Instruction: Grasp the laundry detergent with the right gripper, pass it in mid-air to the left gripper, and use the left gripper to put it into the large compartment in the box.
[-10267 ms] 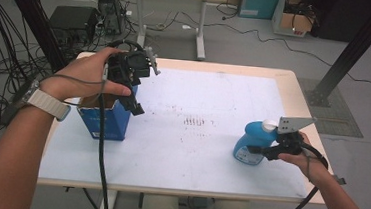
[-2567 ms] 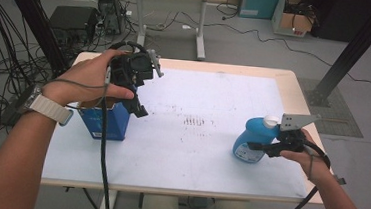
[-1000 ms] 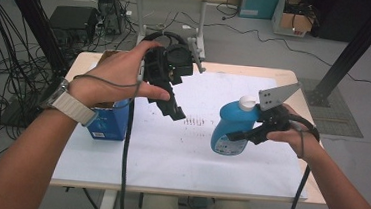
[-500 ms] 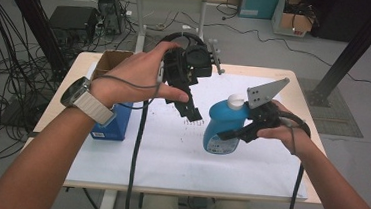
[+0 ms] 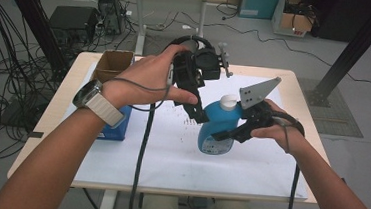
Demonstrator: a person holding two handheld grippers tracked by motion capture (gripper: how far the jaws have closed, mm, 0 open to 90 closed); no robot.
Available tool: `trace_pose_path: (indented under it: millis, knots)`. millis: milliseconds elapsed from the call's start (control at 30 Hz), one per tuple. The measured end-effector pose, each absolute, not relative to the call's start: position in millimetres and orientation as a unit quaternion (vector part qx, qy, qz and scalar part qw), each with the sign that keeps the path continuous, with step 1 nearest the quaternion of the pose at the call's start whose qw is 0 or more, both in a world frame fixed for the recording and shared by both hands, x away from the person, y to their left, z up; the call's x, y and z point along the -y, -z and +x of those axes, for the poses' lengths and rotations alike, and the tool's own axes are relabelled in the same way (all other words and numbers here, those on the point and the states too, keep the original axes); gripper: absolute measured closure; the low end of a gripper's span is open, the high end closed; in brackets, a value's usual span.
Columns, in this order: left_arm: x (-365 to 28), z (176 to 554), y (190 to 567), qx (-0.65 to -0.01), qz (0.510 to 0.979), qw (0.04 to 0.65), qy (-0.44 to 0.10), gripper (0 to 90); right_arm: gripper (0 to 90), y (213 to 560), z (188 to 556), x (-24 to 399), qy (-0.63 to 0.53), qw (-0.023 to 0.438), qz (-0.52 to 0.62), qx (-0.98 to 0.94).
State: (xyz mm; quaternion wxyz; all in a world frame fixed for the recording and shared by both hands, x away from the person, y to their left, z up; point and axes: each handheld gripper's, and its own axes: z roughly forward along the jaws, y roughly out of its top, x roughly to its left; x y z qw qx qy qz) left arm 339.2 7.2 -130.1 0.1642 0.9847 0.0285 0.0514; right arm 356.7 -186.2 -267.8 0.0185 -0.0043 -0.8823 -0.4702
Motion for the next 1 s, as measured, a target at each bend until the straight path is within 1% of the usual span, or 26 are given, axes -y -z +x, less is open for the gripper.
trace_pose_path:
  millis: [1000]
  knots:
    - [0, 343, 136, -0.038, 0.983, 0.174, -0.043, 6.1, 43.7, 269, 357, 173, 0.467, 0.025, -0.003, 0.884]
